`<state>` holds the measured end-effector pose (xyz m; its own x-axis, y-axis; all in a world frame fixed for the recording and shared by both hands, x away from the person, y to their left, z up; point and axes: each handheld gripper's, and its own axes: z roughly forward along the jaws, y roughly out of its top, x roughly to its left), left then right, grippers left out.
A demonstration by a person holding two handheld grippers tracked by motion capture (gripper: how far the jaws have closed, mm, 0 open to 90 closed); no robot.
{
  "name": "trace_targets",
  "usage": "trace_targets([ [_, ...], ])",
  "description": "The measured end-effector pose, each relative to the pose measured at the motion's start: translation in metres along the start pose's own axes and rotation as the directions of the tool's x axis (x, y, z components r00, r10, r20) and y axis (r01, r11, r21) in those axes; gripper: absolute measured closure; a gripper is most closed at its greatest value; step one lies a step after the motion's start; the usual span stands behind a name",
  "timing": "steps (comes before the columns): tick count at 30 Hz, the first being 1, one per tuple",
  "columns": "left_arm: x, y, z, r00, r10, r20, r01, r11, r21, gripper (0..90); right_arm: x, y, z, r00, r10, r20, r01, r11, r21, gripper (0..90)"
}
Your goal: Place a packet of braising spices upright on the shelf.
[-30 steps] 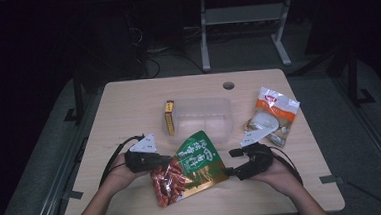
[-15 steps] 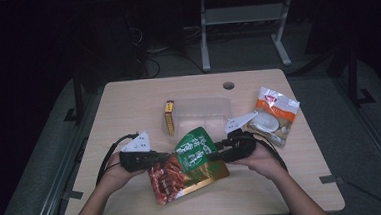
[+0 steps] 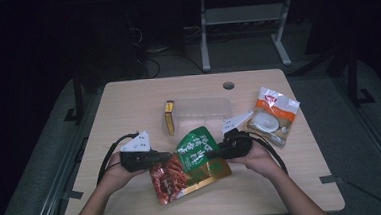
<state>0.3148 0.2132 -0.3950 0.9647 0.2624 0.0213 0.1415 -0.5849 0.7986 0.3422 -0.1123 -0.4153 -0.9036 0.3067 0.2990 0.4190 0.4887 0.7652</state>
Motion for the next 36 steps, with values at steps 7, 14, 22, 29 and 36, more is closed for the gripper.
trace_targets([
  [7, 0.001, 0.000, 0.002, 0.9998, 0.007, 0.017, -0.007, 1.0000, -0.004, 89.4, 0.001, -0.001, 0.000, 0.9996, -0.026, -0.004, 0.026, 1.000, 0.016, 89.8],
  [14, -0.001, -0.001, 0.002, 0.9995, 0.030, 0.009, -0.030, 0.9995, 0.010, 85.3, 0.007, 0.002, -0.010, 0.9991, -0.040, -0.012, 0.040, 0.999, -0.014, 90.0],
  [22, 0.002, -0.001, -0.006, 0.9997, 0.015, -0.022, -0.015, 0.9996, -0.023, 64.3, 0.011, 0.004, -0.016, 0.9967, -0.063, -0.050, 0.062, 0.998, -0.025, 90.0],
  [29, -0.001, -0.006, -0.021, 0.9972, -0.005, -0.075, 0.003, 0.9997, -0.026, 42.0, 0.022, 0.013, -0.027, 0.9929, -0.096, -0.070, 0.094, 0.995, -0.036, 90.0],
  [36, 0.000, -0.024, -0.029, 0.9926, -0.080, -0.091, 0.078, 0.9967, -0.023, 29.8, 0.029, 0.028, -0.046, 0.9909, -0.129, -0.039, 0.127, 0.990, -0.063, 90.0],
])
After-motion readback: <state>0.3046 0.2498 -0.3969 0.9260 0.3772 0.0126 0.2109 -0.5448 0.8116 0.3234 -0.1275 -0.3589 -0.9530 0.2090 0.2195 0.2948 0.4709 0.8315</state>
